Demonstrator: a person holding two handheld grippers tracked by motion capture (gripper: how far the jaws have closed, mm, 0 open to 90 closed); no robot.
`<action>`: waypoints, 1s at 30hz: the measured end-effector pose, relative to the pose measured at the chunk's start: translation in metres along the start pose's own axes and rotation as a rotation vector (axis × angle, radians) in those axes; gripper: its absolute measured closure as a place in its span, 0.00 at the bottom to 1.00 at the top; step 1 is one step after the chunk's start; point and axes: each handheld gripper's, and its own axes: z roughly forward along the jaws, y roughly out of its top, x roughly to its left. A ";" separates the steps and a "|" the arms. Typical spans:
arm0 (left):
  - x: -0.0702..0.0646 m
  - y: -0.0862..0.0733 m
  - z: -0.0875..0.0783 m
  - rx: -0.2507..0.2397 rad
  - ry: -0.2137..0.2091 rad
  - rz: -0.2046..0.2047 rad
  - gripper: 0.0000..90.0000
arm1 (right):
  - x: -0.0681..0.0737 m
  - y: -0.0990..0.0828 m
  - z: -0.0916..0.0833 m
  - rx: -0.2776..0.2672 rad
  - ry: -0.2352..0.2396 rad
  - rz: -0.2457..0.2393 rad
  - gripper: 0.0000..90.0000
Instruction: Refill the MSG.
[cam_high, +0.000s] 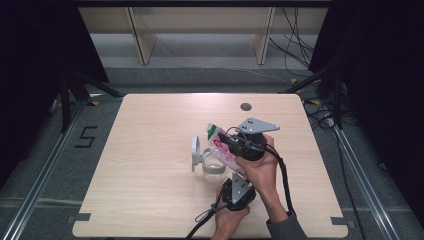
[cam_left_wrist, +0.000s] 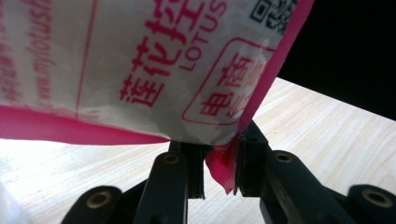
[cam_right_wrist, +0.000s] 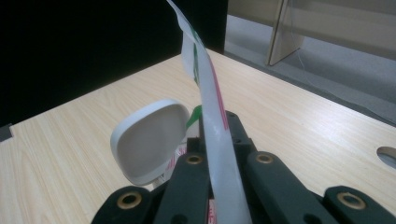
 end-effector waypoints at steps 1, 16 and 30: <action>0.000 0.000 0.000 -0.001 0.001 0.002 0.84 | 0.000 0.000 0.000 -0.001 -0.014 -0.007 1.00; -0.002 0.001 0.002 -0.009 0.000 0.012 0.85 | 0.000 0.001 0.006 -0.002 -0.022 -0.053 0.98; -0.002 0.003 0.002 -0.032 0.021 0.020 0.85 | 0.002 0.007 0.006 0.017 -0.015 -0.108 1.00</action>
